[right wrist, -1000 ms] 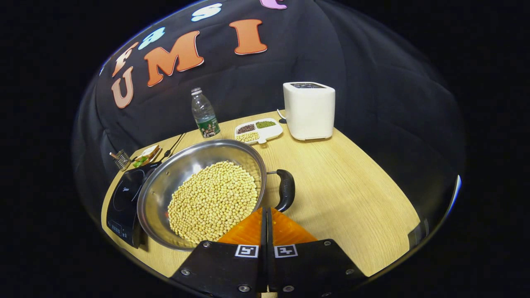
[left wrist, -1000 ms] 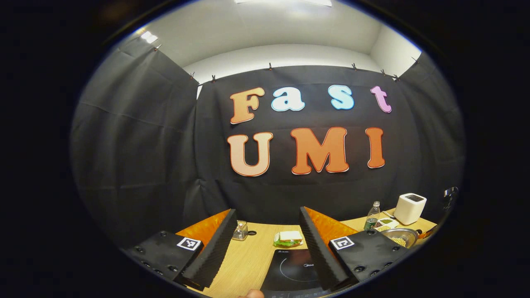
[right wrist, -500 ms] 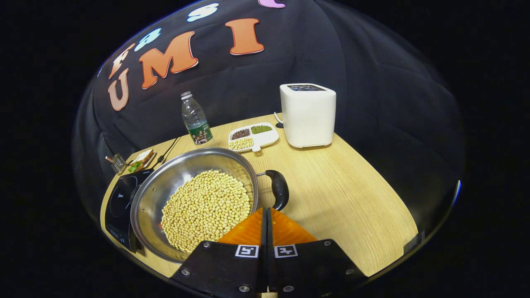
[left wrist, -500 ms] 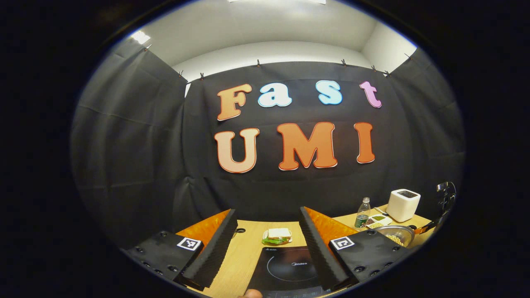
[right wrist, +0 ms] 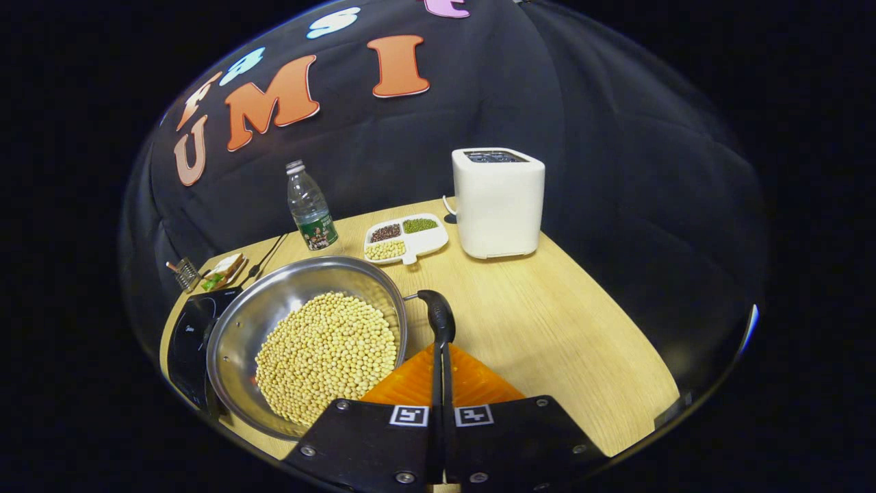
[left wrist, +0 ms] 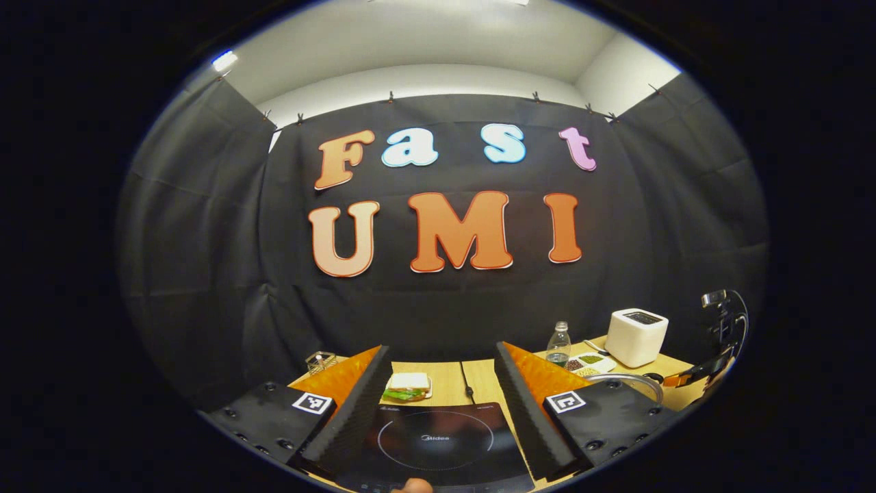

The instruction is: First push the handle of the pot to place it horizontally, then grasp the pot with both hands and set it on the induction cooktop.

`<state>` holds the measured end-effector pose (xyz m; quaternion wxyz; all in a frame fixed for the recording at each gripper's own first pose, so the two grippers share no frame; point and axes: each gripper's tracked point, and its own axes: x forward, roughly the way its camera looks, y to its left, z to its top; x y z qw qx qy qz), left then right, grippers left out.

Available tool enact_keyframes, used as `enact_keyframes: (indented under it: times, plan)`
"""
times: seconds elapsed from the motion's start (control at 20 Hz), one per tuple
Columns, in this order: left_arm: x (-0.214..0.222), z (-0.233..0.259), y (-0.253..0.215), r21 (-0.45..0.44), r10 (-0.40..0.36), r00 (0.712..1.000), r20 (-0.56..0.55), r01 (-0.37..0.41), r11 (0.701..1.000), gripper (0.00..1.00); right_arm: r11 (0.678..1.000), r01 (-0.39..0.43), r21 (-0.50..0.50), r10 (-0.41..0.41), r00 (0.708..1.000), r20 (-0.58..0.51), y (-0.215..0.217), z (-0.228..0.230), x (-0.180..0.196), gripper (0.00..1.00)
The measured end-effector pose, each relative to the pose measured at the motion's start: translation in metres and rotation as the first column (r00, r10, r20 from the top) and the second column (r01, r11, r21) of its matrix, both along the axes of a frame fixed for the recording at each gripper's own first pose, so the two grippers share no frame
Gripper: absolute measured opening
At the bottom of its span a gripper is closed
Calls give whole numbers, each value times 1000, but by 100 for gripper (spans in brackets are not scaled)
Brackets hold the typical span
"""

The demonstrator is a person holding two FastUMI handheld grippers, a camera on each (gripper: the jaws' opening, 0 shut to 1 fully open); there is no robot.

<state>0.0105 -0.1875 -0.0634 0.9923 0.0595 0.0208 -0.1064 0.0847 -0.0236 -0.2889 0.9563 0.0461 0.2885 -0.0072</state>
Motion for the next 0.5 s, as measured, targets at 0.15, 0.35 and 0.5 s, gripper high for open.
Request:
enact_keyframes:
  times: [0.15,0.35,0.5]
  plan:
    - [2,-41,-37,39,-37,998,-42,39,999,99,1000,-4,-7,4,1000,30,-1,10,-5,0]
    - [5,-103,-83,24,-85,984,-157,90,996,96,1000,-13,-12,13,996,84,1,24,0,3]
    - [16,-143,-103,23,-89,970,-224,97,995,99,999,-25,-20,27,994,105,6,26,7,17]
